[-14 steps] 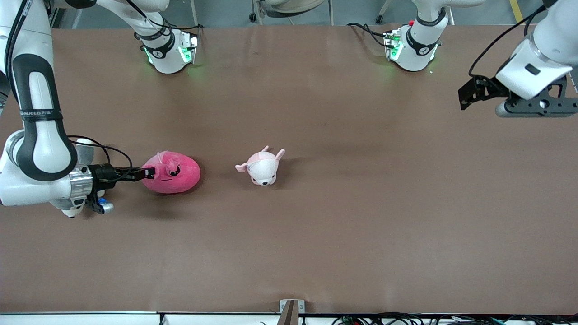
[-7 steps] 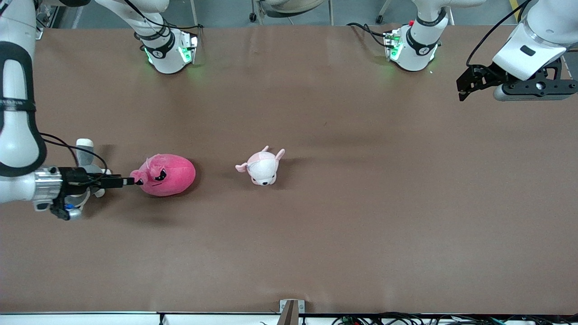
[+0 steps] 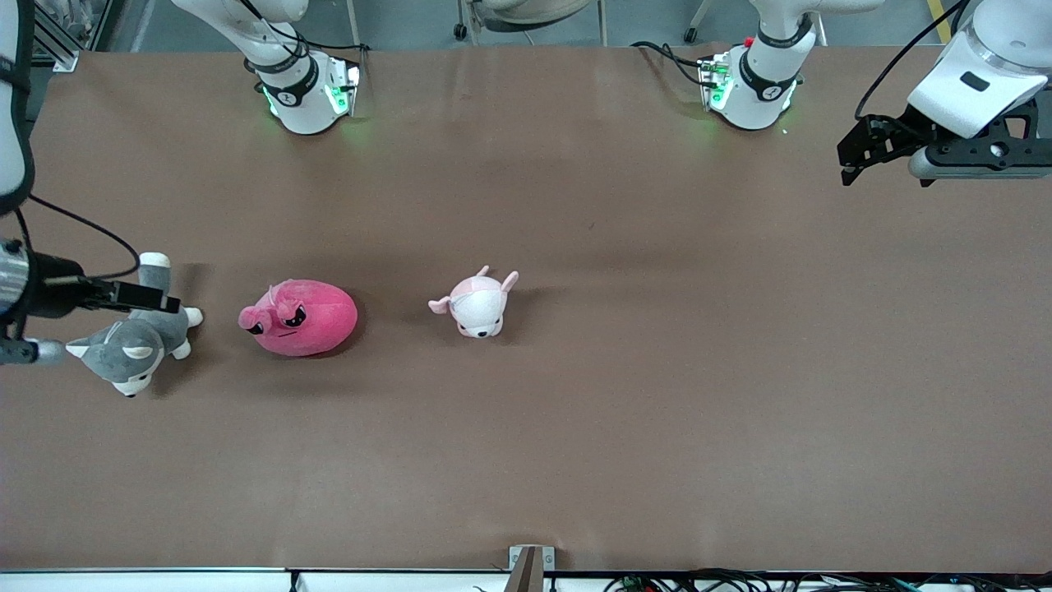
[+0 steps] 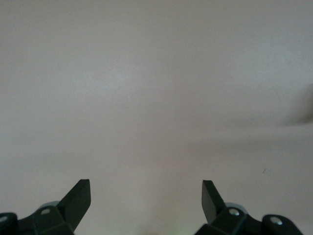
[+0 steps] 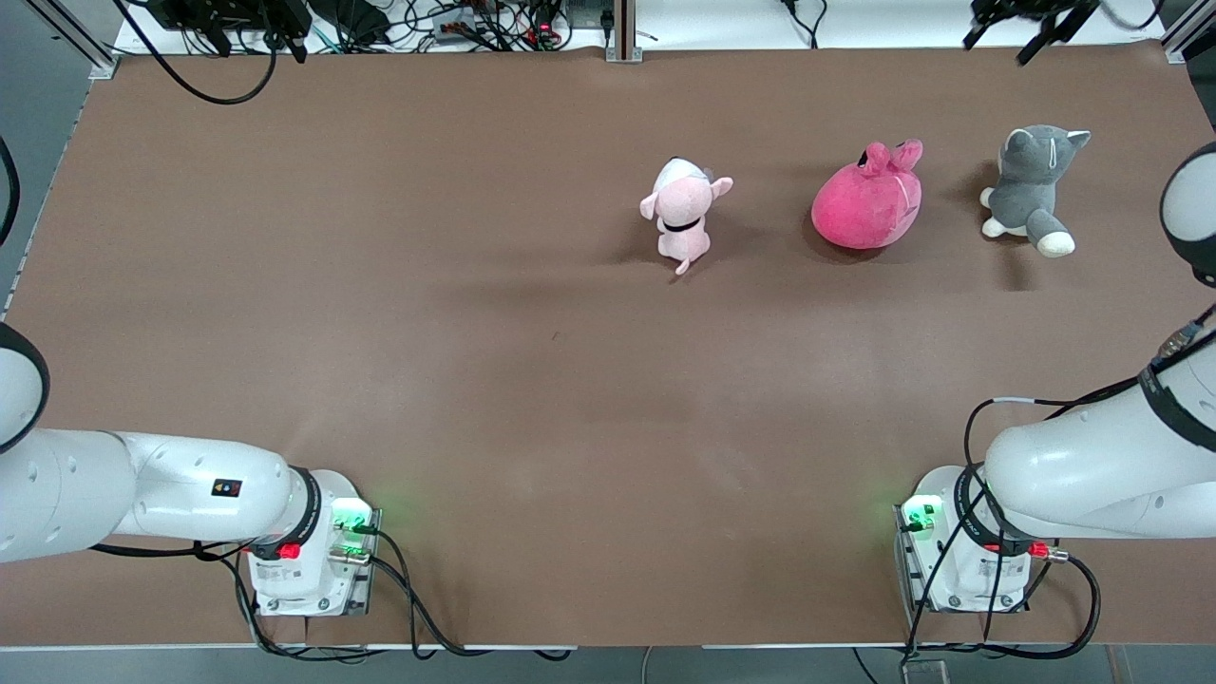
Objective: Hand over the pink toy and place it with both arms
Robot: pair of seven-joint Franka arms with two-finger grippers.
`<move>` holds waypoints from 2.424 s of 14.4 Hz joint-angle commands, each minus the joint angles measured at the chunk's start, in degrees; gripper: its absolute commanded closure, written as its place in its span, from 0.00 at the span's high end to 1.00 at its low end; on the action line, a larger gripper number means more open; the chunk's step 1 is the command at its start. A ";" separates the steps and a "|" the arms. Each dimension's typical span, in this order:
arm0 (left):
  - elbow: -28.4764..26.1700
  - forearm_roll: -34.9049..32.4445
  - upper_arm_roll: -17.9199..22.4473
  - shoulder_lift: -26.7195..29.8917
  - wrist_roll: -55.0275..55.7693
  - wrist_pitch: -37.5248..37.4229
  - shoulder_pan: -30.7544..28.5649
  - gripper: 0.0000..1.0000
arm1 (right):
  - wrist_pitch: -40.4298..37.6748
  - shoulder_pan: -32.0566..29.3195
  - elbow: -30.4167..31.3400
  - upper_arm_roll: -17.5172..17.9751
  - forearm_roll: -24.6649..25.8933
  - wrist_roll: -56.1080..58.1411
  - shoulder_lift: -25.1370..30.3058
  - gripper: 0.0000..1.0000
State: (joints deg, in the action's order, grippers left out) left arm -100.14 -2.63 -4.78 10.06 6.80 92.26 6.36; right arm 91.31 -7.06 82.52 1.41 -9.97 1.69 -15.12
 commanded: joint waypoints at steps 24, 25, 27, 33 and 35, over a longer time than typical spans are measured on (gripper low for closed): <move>3.98 0.78 1.18 -1.01 -1.09 0.11 -0.47 1.00 | 5.19 0.64 19.09 -0.35 10.67 -0.98 25.93 1.00; 3.90 0.78 1.26 -1.01 -1.09 0.11 -0.47 1.00 | 5.10 0.56 19.09 -0.44 10.59 -0.98 25.93 1.00; 3.89 0.78 1.26 -1.10 -1.09 0.11 -0.47 1.00 | 4.84 0.38 19.09 -0.44 10.67 -0.90 25.93 1.00; 3.98 0.78 1.26 -1.10 -1.09 0.11 -0.47 1.00 | 4.84 0.38 19.09 -0.44 10.76 -0.37 25.84 1.00; 3.98 0.78 1.44 -1.10 -1.09 0.20 -0.47 1.00 | 4.84 0.38 19.09 -0.44 11.11 -0.28 25.84 1.00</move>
State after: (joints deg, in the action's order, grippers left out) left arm -97.53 -2.63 -3.60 9.62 6.80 92.65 6.09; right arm 95.55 -5.83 99.72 0.42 0.02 0.72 8.98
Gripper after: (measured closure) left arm 0.000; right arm 0.000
